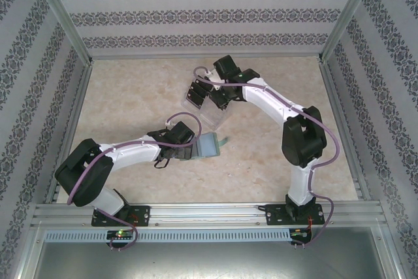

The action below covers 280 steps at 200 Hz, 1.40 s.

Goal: Put the credit cards into the card holder
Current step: Pick up the credit card from the storage box, then insert the credit card into the card slot.

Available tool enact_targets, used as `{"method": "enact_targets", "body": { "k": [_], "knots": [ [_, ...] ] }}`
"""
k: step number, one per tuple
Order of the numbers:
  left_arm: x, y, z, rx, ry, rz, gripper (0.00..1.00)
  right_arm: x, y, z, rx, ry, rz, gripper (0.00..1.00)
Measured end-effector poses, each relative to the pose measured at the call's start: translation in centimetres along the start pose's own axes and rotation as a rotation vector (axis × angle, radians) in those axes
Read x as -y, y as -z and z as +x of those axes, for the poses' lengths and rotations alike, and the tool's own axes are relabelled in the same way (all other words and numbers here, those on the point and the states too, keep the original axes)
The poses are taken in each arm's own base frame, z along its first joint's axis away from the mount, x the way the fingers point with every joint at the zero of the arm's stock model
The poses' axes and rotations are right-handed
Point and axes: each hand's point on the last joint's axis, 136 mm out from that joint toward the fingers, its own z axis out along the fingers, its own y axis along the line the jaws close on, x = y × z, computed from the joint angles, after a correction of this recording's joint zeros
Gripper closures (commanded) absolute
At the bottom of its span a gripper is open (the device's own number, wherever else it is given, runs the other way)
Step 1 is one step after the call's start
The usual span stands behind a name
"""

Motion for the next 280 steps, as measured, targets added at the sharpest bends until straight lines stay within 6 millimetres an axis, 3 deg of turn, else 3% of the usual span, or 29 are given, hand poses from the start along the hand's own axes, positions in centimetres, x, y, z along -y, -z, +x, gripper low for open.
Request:
{"method": "enact_targets", "body": {
  "k": [54, 98, 123, 144, 171, 223, 252, 280],
  "knots": [
    [0.0, 0.0, 0.0, 0.001, 0.0, 0.001, 0.0, -0.7, 3.0, -1.5, 0.075, -0.052, -0.056, 1.0],
    [0.0, 0.8, -0.5, 0.023, 0.009, 0.015, 0.0, -1.9, 7.9, -3.2, 0.201, -0.134, -0.128, 1.0],
    [0.0, 1.4, -0.9, 0.04, 0.015, 0.023, 0.0, -3.0, 10.3, -2.7, 0.26, -0.194, -0.186, 1.0],
    [-0.1, 1.7, -1.2, 0.052, 0.023, 0.028, 0.0, -3.9, 11.1, -1.5, 0.288, -0.262, -0.242, 1.0],
    [-0.2, 1.8, -1.3, 0.055, 0.023, 0.028, 0.0, -4.9, 10.5, 1.3, 0.284, -0.372, -0.313, 1.0],
    [0.0, 1.7, -1.2, 0.049, -0.002, 0.035, 0.0, -6.6, 7.2, 7.6, 0.241, -0.596, -0.415, 1.0],
    [-0.1, 1.3, -0.8, 0.035, -0.01, 0.026, 0.0, -7.2, 5.5, 9.8, 0.228, -0.688, -0.453, 1.0],
    [-0.5, 0.8, 0.1, 0.013, -0.019, 0.011, 0.0, -8.0, 4.4, 10.6, 0.236, -0.745, -0.496, 1.0]
  ]
}}
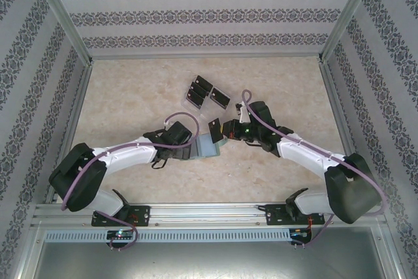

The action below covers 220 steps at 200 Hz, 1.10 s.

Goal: Put the credit cards into the card holder
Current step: Insert the credit card into the card slot.

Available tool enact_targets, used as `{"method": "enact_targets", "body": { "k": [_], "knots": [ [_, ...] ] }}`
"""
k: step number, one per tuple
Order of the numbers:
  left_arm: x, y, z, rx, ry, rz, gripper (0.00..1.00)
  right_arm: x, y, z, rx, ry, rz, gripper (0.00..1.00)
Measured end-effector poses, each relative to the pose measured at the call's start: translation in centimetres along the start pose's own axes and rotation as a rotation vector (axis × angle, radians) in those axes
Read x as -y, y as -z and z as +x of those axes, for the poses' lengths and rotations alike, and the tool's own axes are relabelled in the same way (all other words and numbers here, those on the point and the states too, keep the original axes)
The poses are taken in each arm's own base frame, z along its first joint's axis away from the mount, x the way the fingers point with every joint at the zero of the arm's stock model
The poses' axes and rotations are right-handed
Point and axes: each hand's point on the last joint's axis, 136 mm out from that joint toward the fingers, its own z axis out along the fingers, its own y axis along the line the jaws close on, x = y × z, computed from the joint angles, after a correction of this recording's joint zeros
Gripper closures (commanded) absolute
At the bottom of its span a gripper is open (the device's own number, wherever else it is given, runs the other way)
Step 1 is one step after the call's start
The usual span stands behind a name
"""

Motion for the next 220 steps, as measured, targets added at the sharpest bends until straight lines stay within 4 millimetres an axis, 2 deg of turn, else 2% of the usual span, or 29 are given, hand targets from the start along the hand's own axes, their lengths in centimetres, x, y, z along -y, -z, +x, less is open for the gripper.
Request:
{"method": "enact_targets", "body": {
  "k": [28, 77, 159, 220],
  "knots": [
    [-0.4, -0.5, 0.9, -0.023, -0.009, -0.015, 0.0, 0.0, -1.3, 1.1, -0.012, -0.032, -0.037, 1.0],
    [-0.5, -0.6, 1.1, -0.025, -0.01, -0.021, 0.0, -0.4, -3.2, 2.1, -0.024, -0.032, -0.08, 1.0],
    [-0.6, -0.6, 1.1, -0.026, -0.01, -0.021, 0.0, 2.2, -5.2, 3.8, -0.015, -0.052, -0.094, 1.0],
    [-0.6, -0.6, 1.1, -0.026, -0.01, -0.021, 0.0, 2.1, -6.2, 4.2, -0.001, -0.062, -0.135, 1.0]
  ]
}}
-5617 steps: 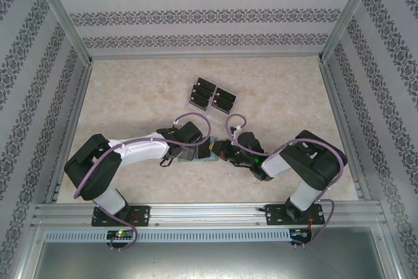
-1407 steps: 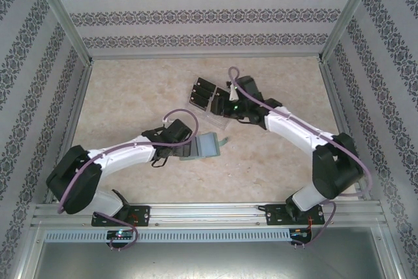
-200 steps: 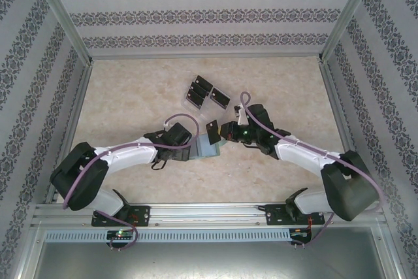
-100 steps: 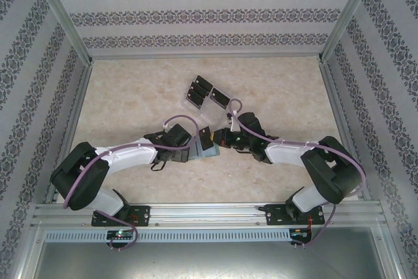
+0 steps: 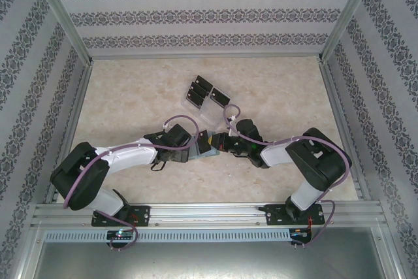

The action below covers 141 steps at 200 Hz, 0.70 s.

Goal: Put the credit cards into the card holder
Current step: Insert the credit card into the card slot.

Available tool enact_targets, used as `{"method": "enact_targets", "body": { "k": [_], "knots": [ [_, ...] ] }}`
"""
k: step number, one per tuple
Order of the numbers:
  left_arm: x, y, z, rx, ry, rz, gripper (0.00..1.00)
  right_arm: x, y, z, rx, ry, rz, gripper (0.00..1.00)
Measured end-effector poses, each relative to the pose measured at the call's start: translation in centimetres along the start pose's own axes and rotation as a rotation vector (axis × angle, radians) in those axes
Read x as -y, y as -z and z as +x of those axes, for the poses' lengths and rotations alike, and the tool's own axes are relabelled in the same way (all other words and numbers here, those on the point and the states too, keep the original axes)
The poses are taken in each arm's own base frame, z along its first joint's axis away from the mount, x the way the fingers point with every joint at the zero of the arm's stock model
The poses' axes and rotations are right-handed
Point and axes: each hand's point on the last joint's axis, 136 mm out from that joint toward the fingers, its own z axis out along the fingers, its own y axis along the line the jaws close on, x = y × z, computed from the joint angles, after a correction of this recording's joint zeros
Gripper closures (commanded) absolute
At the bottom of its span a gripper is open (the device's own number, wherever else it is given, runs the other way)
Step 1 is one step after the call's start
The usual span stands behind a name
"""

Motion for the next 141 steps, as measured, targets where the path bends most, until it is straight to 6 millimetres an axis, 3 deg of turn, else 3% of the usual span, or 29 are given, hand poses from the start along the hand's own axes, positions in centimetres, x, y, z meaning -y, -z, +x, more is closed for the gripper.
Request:
{"method": "enact_targets", "body": {
  "k": [141],
  "knots": [
    [0.0, 0.0, 0.0, 0.0, 0.0, 0.0, 0.0, 1.4, -0.9, 0.7, 0.012, -0.048, -0.012, 1.0]
  ]
}}
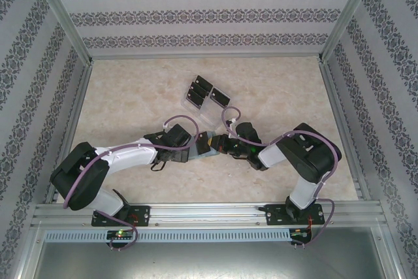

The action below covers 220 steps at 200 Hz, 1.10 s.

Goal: Put the credit cards into the card holder
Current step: Insert the credit card into the card slot.

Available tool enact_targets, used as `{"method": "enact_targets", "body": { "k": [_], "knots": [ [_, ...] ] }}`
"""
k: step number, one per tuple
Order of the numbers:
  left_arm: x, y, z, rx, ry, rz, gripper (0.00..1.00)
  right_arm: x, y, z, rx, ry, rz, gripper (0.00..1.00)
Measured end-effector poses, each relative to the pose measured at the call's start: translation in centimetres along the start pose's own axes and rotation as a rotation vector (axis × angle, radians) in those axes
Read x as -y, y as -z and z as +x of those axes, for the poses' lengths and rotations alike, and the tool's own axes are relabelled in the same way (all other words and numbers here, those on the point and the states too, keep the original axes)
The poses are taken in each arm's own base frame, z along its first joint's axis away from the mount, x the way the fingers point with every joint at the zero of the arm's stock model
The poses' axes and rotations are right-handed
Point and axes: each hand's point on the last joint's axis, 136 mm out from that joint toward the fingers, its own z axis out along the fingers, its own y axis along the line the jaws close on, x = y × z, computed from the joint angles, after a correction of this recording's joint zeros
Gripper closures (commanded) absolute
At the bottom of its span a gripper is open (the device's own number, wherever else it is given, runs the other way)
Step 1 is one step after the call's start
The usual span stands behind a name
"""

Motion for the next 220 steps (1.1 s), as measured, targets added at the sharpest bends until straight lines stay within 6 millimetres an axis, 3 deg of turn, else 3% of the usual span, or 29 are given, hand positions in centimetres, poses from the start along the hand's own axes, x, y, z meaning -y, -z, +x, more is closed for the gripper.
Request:
{"method": "enact_targets", "body": {
  "k": [157, 220],
  "knots": [
    [-0.7, 0.7, 0.1, 0.012, 0.001, -0.015, 0.0, -0.2, -0.1, -0.2, 0.018, -0.043, -0.03, 1.0],
    [-0.2, 1.1, -0.8, 0.03, 0.007, 0.002, 0.0, -0.5, 0.0, -0.3, 0.022, -0.049, -0.039, 1.0]
  ]
}}
